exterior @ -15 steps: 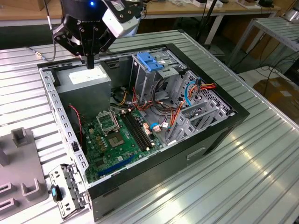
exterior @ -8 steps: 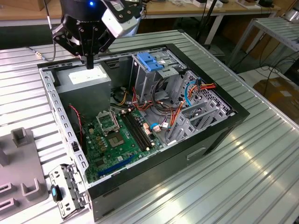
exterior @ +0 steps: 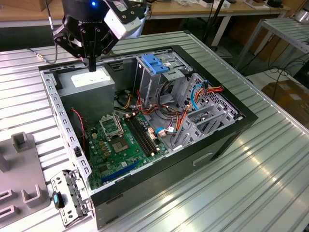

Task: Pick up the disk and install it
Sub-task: 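Reach for the disk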

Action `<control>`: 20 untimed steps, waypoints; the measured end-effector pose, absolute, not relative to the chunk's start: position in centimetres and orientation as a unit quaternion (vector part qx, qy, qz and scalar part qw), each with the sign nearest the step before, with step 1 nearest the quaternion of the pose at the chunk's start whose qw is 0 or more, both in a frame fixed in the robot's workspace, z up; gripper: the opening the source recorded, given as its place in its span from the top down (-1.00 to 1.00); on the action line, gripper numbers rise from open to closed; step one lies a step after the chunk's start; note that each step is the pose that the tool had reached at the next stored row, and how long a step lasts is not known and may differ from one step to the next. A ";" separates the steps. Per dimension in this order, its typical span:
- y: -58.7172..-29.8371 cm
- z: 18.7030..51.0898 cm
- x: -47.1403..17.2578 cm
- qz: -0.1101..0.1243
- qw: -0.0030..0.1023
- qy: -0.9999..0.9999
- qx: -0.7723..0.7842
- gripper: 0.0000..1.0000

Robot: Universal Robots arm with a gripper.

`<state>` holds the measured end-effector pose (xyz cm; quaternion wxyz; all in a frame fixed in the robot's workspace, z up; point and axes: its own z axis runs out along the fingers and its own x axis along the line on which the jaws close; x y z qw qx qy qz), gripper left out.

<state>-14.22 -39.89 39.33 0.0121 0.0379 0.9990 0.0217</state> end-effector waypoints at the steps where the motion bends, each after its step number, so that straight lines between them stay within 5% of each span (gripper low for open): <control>1: -39.9 39.3 -14.2 0.022 0.012 0.999 0.038 0.79; 20: -39.9 39.3 -14.7 0.022 0.012 0.999 0.038 0.79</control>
